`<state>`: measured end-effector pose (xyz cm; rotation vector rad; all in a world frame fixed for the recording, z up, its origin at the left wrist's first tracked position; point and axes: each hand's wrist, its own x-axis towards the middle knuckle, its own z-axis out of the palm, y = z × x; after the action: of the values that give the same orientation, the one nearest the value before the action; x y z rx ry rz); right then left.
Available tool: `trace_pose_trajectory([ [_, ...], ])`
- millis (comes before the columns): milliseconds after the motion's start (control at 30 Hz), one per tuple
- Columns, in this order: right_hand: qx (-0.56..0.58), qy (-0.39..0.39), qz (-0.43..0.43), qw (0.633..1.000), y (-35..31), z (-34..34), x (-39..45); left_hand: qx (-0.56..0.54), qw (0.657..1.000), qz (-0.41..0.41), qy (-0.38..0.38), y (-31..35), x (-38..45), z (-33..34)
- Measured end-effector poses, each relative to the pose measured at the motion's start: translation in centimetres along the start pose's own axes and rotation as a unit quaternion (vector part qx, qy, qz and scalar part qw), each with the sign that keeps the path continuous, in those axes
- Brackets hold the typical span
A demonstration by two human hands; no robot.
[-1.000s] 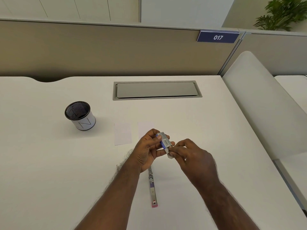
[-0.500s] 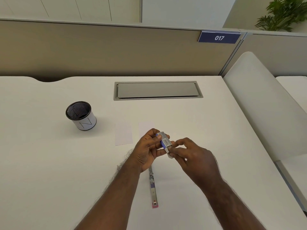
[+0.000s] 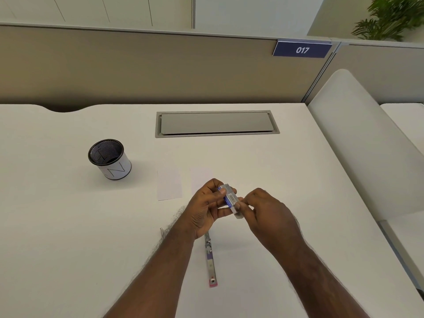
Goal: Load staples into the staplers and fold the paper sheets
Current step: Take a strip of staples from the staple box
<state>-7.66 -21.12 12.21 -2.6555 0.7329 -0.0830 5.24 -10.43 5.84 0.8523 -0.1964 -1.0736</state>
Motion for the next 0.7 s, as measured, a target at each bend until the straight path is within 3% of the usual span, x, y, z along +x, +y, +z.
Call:
trace_pose_trajectory([
  [367,-0.026,-0.047,0.101,0.993,-0.6,-0.4,1.0,0.014,1.0,-0.005,-0.019,-0.5,0.5,-0.1],
  [700,-0.042,-0.062,0.118,0.99,-1.1,-0.7,1.3,0.007,1.0,-0.015,-0.017,-1.0,0.6,-0.4],
])
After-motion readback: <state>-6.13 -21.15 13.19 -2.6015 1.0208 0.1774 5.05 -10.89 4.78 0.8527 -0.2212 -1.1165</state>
